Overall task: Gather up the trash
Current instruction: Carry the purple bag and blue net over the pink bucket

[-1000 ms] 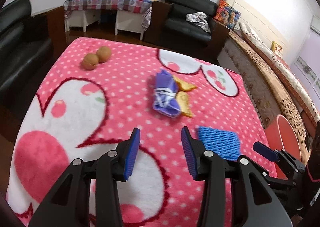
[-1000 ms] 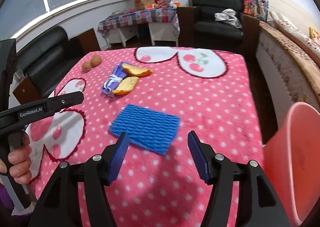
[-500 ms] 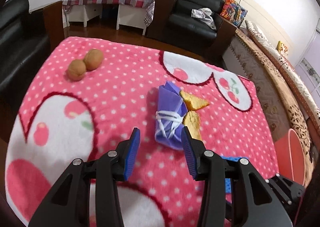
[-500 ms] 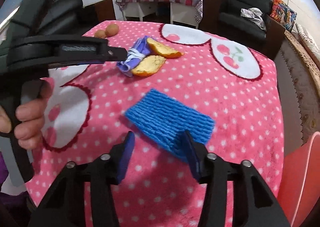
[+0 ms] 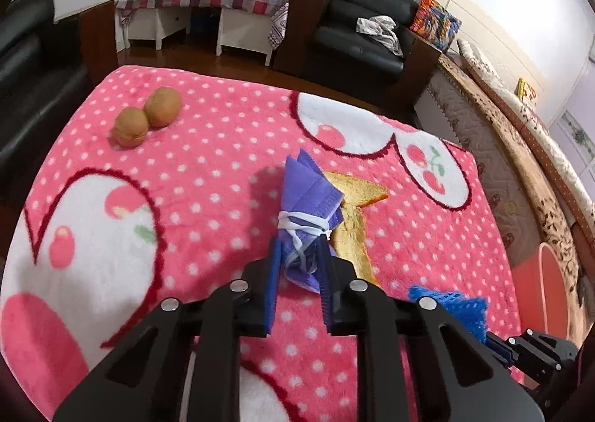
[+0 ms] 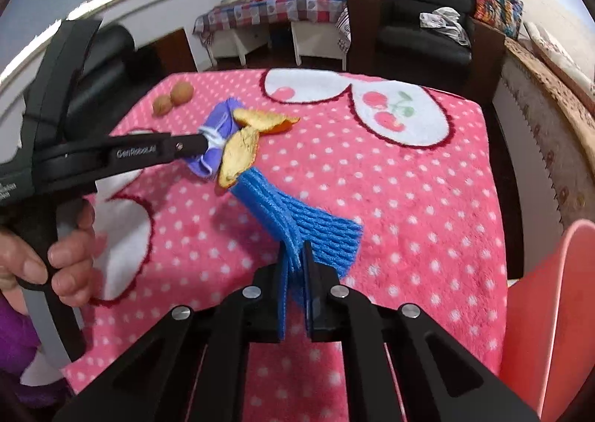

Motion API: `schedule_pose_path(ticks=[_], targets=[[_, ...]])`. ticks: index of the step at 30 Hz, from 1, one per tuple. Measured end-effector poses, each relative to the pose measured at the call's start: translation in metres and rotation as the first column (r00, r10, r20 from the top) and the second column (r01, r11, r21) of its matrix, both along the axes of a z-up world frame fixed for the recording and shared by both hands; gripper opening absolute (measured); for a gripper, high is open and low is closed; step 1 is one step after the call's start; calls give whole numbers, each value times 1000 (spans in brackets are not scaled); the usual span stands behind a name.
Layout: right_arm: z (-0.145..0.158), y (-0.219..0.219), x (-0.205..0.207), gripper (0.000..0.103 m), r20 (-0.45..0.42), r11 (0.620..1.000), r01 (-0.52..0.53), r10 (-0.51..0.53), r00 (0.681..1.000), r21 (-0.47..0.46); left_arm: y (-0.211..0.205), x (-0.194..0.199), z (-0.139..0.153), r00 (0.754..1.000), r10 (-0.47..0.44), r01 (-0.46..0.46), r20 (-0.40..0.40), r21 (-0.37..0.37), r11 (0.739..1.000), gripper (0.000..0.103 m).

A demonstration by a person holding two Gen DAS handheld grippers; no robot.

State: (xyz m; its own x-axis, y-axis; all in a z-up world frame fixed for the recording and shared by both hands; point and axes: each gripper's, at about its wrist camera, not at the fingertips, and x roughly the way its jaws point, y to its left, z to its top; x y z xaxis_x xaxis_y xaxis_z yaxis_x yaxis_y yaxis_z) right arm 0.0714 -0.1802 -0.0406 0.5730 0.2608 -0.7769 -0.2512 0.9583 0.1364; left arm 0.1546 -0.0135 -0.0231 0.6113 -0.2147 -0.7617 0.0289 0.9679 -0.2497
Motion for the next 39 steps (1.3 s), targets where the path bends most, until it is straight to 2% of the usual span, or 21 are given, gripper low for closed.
schedule_pose_path(ticks=[7, 11, 22, 28, 39], targets=[[17, -20, -28, 6, 22, 995, 56, -58, 998, 83, 5, -33, 19, 999, 0, 0, 42, 7, 1000, 12], [28, -32, -45, 6, 46, 989, 89, -95, 994, 115, 5, -53, 32, 998, -13, 14, 63, -21, 1000, 12], [54, -78, -88, 6, 102, 962, 216, -235, 967, 168, -42, -98, 64, 978, -151, 161, 141, -59, 985, 12], [62, -116, -110, 6, 114, 933, 311, -334, 936, 178, -83, -112, 71, 958, -243, 255, 156, -66, 965, 12], [58, -186, -147, 6, 103, 859, 478, -500, 860, 183, -163, -123, 70, 904, -402, 414, 149, -65, 908, 12]])
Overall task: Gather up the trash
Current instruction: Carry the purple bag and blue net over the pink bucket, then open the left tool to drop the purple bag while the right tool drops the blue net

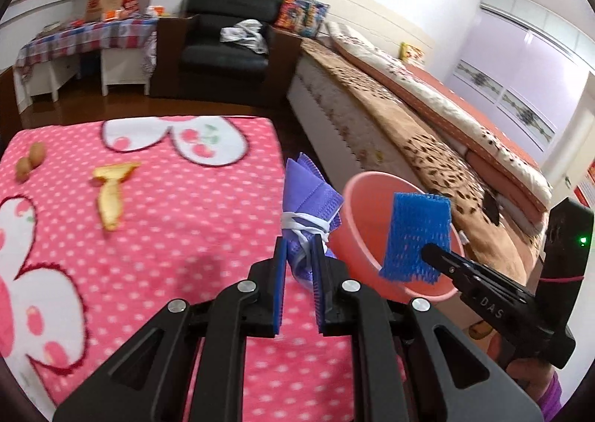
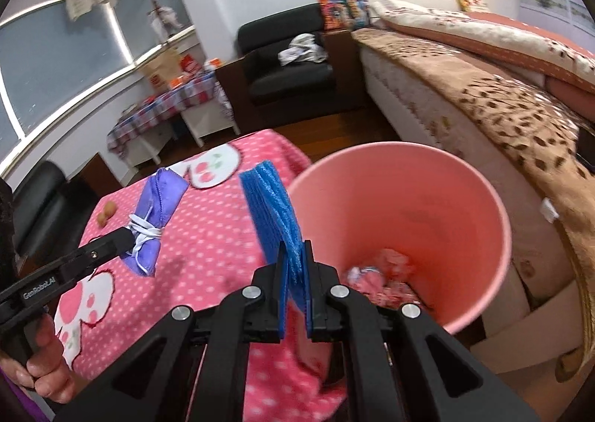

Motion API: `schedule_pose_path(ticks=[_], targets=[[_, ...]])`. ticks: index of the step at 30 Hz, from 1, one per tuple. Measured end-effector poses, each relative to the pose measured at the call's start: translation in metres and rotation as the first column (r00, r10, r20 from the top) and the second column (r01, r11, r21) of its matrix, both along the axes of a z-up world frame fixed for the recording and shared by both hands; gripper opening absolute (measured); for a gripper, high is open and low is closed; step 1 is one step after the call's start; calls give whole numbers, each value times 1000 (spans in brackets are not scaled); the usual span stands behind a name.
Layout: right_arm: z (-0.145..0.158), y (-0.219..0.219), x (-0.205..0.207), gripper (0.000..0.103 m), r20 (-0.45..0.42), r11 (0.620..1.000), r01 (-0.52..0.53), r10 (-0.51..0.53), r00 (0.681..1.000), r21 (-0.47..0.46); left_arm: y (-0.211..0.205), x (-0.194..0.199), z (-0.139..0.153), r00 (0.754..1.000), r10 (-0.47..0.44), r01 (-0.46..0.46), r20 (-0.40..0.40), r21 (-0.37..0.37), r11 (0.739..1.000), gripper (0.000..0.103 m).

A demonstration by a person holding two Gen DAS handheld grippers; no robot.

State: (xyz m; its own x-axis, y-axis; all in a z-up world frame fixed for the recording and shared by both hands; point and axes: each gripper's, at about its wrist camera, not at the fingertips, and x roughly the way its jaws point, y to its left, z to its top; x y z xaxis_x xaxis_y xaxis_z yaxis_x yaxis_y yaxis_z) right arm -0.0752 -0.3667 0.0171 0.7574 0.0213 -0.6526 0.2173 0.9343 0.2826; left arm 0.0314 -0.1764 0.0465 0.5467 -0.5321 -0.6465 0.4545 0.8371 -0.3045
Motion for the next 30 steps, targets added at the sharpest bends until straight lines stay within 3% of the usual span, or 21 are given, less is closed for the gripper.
schedule_pose_path(ticks=[15, 30], targets=[[-11, -52, -18, 6, -12, 993, 116, -116, 993, 5, -86, -11, -9, 989, -146, 146, 11, 35, 989, 12], [-30, -68, -15, 6, -51, 988, 154, -153, 987, 17, -124, -10, -36, 979, -205, 206, -23, 98, 974, 12]])
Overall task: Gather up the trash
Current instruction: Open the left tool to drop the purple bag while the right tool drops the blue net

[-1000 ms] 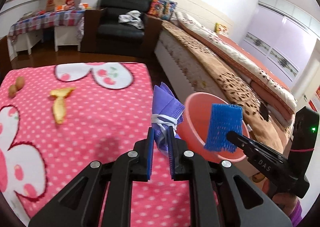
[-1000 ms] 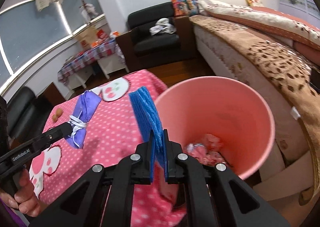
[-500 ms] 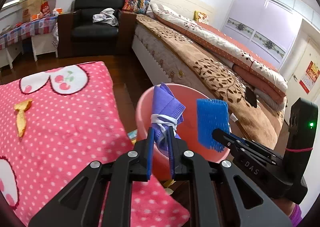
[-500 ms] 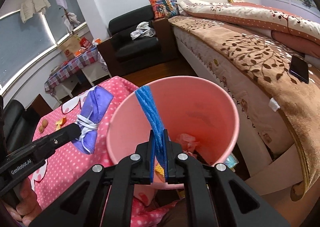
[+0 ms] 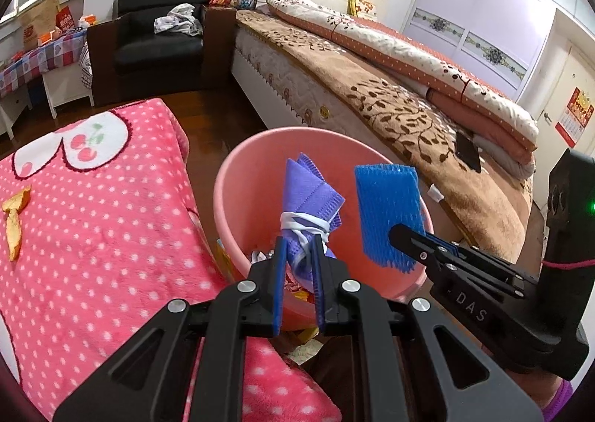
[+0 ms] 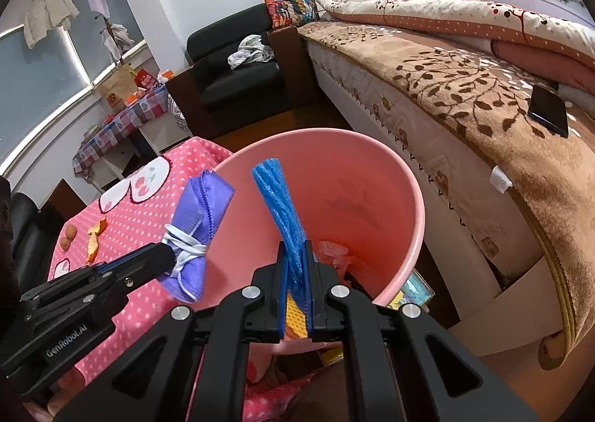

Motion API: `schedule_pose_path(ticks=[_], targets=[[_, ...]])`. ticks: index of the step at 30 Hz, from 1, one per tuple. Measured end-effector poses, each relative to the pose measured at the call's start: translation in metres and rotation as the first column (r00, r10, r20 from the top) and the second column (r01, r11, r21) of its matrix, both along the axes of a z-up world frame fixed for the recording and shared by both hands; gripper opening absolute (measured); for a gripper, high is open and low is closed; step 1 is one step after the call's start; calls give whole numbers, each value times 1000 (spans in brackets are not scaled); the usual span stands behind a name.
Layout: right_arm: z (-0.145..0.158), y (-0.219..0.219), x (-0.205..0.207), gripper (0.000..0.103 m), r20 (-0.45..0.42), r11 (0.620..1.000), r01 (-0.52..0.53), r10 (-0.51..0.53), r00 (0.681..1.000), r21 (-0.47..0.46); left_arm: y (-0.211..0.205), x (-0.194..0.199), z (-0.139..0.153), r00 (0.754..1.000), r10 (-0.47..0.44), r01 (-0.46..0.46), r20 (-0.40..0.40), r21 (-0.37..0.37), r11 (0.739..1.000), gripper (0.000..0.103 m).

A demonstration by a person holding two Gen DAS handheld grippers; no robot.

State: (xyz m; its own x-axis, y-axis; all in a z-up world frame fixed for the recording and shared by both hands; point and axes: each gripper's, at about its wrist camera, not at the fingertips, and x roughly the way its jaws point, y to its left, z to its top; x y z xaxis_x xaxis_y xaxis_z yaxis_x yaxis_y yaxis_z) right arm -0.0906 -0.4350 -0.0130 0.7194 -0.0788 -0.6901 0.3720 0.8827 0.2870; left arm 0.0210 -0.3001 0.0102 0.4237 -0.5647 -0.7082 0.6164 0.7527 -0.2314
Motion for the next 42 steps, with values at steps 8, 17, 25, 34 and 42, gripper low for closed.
schedule_pose_path(ticks=[8, 17, 25, 34, 42], targets=[[-11, -2, 2, 7, -26, 1000, 5, -5, 1000, 9, -5, 2, -7, 1000, -3, 3, -21, 10, 1000, 12], [-14, -4, 3, 7, -32, 1000, 14, -14, 999, 9, -6, 2, -9, 1000, -3, 4, -30, 9, 1000, 15], [-12, -2, 3, 22, -30, 1000, 19, -19, 999, -4, -5, -1, -6, 1000, -15, 15, -14, 6, 1000, 29], [-2, 14, 3, 38, 2, 999, -4, 4, 1000, -33, 10, -3, 7, 1000, 7, -7, 21, -12, 1000, 30], [6, 32, 4, 43, 31, 998, -42, 43, 999, -50, 34, 2, 13, 997, 76, -76, 28, -14, 997, 30]])
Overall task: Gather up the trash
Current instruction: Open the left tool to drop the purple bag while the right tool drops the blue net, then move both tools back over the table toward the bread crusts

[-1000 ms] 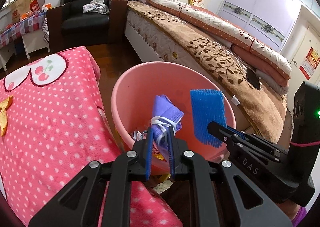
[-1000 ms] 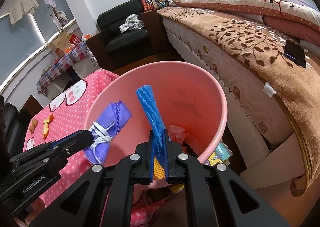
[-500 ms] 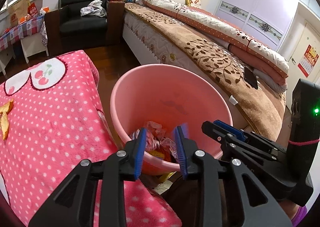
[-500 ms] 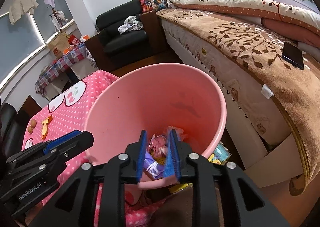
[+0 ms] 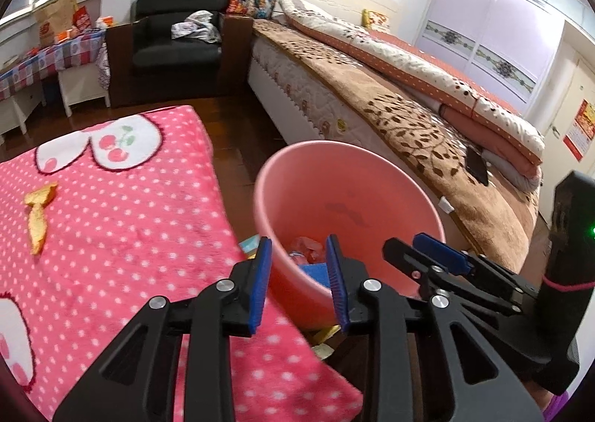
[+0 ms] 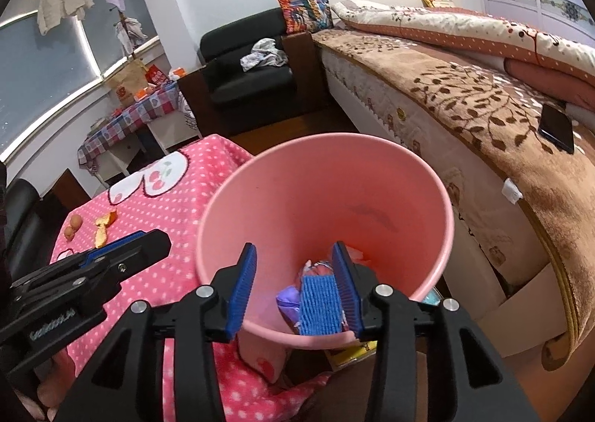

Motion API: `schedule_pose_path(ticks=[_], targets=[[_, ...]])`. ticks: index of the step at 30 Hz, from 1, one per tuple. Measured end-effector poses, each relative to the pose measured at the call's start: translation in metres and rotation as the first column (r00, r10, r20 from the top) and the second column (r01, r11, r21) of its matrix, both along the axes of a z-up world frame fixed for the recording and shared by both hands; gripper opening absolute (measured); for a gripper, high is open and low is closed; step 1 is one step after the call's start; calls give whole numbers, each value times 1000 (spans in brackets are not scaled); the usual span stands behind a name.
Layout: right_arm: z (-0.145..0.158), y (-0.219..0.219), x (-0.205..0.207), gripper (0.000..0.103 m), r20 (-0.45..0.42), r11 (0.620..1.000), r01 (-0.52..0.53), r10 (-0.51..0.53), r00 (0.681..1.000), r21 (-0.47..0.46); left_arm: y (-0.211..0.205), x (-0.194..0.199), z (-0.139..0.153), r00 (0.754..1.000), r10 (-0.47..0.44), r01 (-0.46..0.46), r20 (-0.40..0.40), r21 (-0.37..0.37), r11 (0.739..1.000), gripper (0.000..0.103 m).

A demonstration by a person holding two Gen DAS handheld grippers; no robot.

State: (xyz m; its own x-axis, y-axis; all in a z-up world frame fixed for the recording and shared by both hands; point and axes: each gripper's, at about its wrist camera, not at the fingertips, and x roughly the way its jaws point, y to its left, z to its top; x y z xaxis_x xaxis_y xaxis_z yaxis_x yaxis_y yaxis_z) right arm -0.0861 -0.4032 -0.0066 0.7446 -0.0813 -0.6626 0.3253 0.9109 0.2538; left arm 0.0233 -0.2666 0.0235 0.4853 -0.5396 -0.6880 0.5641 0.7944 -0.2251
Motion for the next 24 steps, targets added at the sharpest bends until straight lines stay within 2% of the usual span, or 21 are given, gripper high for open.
schedule_pose_path(ticks=[8, 15, 20, 24], targets=[[8, 27, 5, 45, 39, 998, -64, 65, 997, -12, 32, 12, 0, 995, 101, -101, -6, 24, 995, 30], [12, 59, 22, 45, 53, 988, -149, 151, 987, -23, 73, 27, -4, 980, 196, -195, -28, 38, 980, 30], [13, 89, 42, 45, 51, 975, -221, 223, 974, -33, 106, 38, -9, 961, 275, -273, -28, 65, 960, 30], [13, 110, 57, 45, 44, 962, -271, 272, 961, -37, 139, 50, -13, 934, 356, -353, -33, 79, 932, 30]])
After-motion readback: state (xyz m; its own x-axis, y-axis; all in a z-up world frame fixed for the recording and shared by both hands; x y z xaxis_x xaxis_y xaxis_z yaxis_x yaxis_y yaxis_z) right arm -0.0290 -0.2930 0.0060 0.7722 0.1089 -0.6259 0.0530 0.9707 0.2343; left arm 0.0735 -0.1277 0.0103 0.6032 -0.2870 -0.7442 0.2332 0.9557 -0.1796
